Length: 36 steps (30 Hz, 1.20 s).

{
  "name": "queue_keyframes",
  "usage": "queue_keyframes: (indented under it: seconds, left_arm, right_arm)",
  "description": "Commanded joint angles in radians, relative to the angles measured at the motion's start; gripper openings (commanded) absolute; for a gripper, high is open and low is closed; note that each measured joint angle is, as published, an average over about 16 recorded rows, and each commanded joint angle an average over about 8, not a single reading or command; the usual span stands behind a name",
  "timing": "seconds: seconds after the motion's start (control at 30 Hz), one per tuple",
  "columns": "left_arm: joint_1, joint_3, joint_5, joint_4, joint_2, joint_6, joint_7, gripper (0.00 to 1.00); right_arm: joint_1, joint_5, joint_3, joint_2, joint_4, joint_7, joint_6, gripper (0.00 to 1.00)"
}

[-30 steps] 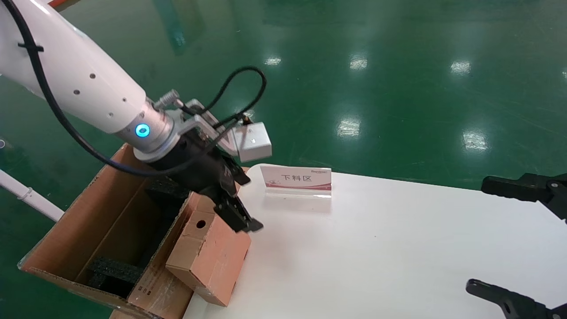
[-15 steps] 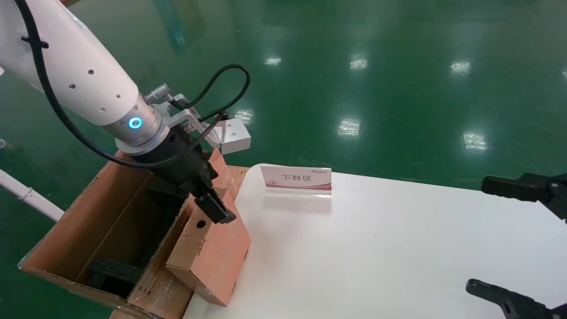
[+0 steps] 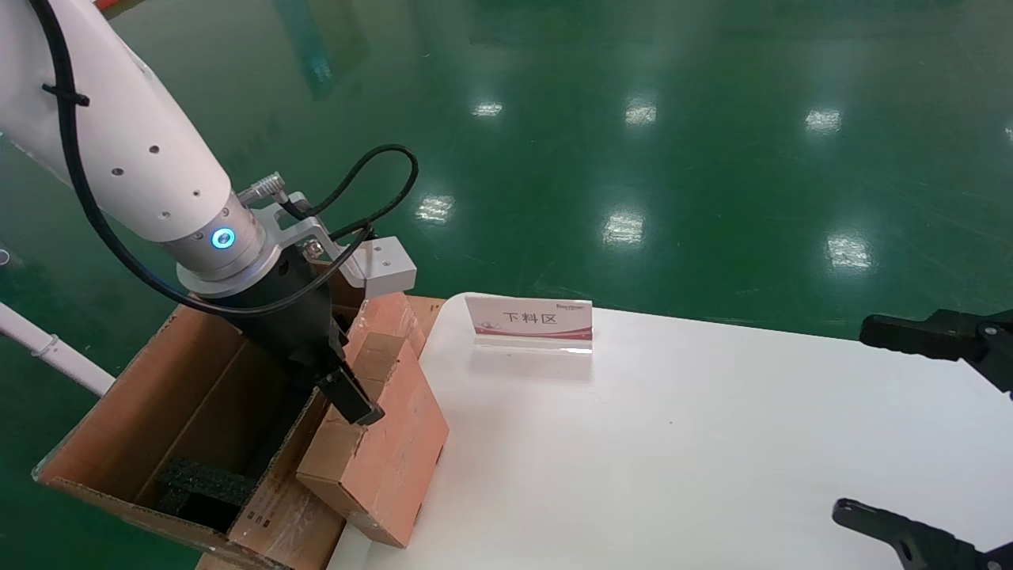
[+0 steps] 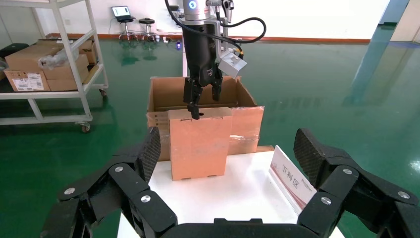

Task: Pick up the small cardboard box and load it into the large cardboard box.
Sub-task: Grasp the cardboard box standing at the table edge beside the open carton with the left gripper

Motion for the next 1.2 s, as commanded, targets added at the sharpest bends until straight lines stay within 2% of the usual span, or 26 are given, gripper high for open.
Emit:
queue_keyframes:
  seconds: [0.03,0.47,1.2]
  left_arm:
    - [-0.009,0.021,-0.006,0.0,0.002,-0.003,-0.01,1.0]
    - [0.005,0.075,-0.022,0.008,0.014,-0.031,-0.032,1.0]
    - [0.032,0.111,-0.02,0.016,0.024,-0.045,-0.043,1.0]
  right_arm:
    - [0.0,0.0,0.0,0.0,0.0,0.0,0.0,1.0]
    - [0.0,0.001,-0.001,0.0,0.0,-0.001,0.0,1.0]
    - [0.0,0.002,-0.002,0.001,0.0,-0.001,0.001,1.0]
